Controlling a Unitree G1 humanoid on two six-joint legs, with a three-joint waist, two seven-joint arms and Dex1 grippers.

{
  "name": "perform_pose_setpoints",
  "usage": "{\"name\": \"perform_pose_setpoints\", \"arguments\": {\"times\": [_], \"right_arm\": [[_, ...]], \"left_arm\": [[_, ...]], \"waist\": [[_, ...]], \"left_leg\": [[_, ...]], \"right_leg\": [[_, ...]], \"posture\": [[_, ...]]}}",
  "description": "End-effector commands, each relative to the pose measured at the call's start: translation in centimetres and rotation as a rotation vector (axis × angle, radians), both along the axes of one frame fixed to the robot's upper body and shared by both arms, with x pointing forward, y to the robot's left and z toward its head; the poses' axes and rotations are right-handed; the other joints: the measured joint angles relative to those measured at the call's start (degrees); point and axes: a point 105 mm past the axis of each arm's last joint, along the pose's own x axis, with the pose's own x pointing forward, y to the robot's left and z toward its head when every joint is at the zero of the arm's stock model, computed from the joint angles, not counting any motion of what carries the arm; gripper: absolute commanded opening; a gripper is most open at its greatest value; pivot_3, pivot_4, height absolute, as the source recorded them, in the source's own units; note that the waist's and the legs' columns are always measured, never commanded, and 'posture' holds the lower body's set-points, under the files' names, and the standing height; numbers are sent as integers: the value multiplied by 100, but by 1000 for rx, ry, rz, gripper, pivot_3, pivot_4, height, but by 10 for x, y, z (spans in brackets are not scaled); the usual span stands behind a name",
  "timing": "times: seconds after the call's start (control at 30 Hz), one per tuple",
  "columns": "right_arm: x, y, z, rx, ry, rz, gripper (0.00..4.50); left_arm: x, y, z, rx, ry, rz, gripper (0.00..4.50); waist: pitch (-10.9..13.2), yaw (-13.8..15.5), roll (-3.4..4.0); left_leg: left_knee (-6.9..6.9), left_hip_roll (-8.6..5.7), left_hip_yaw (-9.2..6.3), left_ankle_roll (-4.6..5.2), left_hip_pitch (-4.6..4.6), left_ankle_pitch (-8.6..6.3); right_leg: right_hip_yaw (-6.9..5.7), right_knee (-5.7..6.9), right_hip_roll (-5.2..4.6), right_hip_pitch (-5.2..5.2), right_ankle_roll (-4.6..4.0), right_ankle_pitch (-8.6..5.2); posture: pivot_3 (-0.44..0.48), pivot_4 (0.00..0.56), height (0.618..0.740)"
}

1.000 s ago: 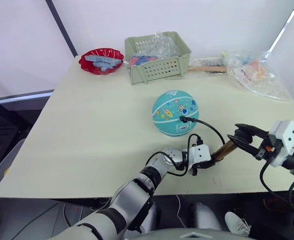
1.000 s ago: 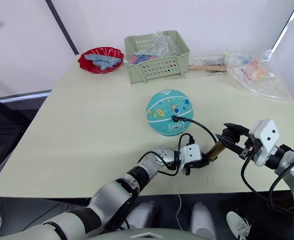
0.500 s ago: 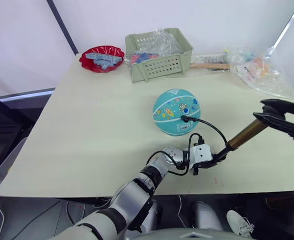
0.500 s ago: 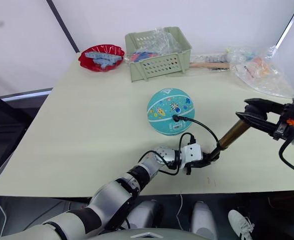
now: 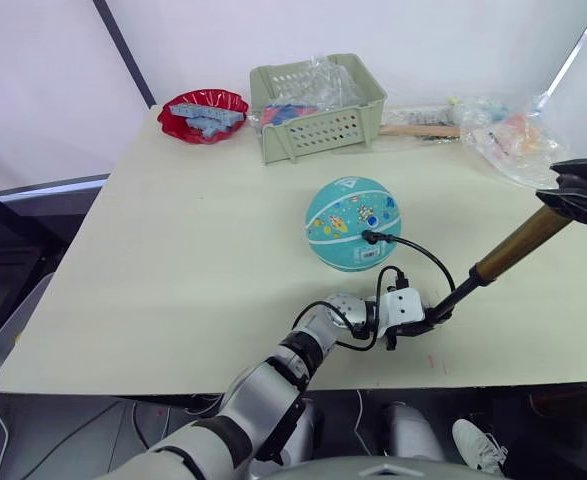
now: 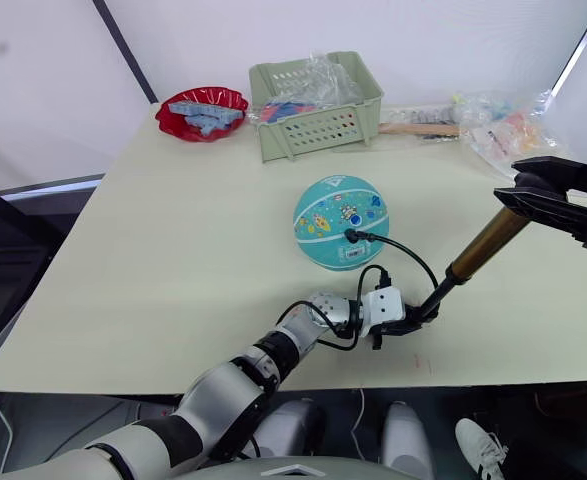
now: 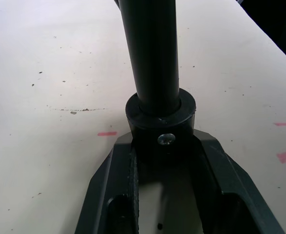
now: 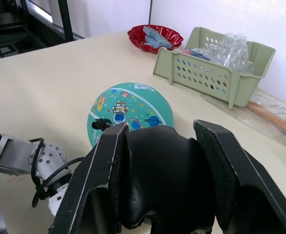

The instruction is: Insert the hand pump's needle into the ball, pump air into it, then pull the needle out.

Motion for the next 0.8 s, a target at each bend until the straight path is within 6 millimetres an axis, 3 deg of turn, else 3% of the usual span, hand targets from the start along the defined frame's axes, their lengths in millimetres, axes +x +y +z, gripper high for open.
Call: {"name": "perform_pose_setpoints", "arguments": {"times": [0.03,0.13,0.37,0.63,0.8], "right_arm": [[-5,6,-2,2,-51,8,1626],[-2,16,-30,17,10,26,1626],[4,34,-73,73,61,25,1626],[6,36,-140,4,152,-38,1626],[6,40,-160,-10,151,-52,1626]], "left_arm": [[-25,4,-41,138,121,-7,954],[-25,5,-41,138,121,-7,954],[-25,5,-42,141,120,-6,954],[-25,4,-41,135,123,-3,954],[-24,3,-39,130,124,-4,954]], "waist": [[0,0,0],[-6,1,-16],[-26,-4,-32],[-63,-9,-65],[-81,-15,-57]], "left_leg": [[0,0,-1,0,0,0],[-1,3,-6,0,7,0],[-1,2,-1,-1,22,0],[-3,4,-4,-2,29,1],[-4,5,-7,-2,37,0]], "right_leg": [[-1,0,0,1,0,0],[-6,0,5,1,1,-1],[-1,4,6,10,4,-2],[-1,6,12,12,1,-1],[-3,6,14,19,13,-9]], "posture": [[0,150,740],[0,150,740],[0,150,740],[0,150,740],[0,150,740]]}}
